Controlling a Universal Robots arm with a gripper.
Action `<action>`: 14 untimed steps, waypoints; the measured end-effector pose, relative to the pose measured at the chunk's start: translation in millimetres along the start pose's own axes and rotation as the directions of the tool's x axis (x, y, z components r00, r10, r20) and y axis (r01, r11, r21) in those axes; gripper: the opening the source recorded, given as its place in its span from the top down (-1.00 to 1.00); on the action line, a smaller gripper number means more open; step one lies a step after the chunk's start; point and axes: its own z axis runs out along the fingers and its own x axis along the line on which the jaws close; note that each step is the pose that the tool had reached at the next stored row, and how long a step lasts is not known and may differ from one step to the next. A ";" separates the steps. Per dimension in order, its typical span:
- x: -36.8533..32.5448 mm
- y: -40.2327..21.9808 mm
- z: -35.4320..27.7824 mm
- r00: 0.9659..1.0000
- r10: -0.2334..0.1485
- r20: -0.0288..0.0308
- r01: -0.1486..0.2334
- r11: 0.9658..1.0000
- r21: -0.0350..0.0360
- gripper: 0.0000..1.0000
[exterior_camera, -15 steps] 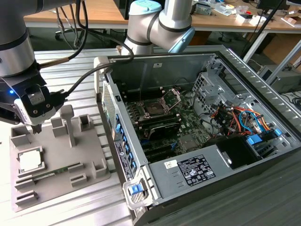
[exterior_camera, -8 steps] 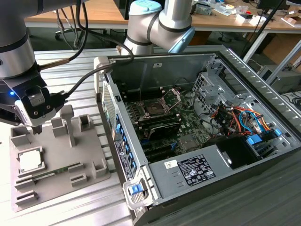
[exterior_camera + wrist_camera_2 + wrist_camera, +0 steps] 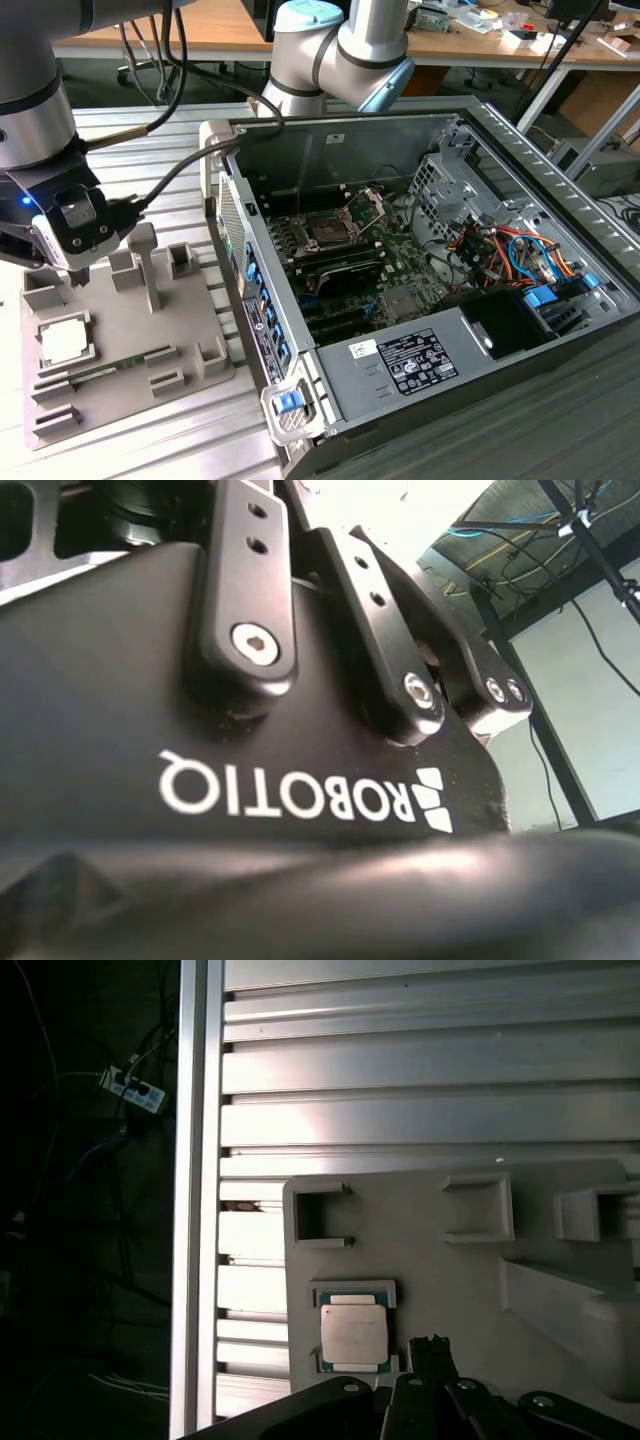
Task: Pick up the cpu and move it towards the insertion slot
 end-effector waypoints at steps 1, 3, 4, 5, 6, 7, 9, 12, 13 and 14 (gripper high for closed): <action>0.0 -0.1 0.5 1.000 0.000 0.000 0.000 1.000 0.000 0.79; 0.0 -0.1 0.9 1.000 0.000 0.000 0.000 1.000 0.000 0.79; 0.0 -0.1 1.2 1.000 0.000 0.000 0.000 1.000 0.000 0.79; 0.0 -0.2 1.6 1.000 0.000 0.000 0.000 1.000 0.000 0.79; 0.1 -0.2 1.8 1.000 0.000 0.000 0.000 1.000 0.000 0.79; 0.1 -0.2 2.1 1.000 0.000 0.000 0.000 1.000 0.000 0.79; 0.1 -0.3 2.8 1.000 0.000 0.000 0.000 1.000 0.000 0.79; 0.2 -0.3 3.7 1.000 0.000 0.000 0.000 1.000 0.000 0.79; 0.2 -0.4 3.9 1.000 0.000 0.000 0.000 1.000 0.000 0.79; 0.2 -0.4 4.1 1.000 -0.001 0.000 0.001 1.000 0.000 0.79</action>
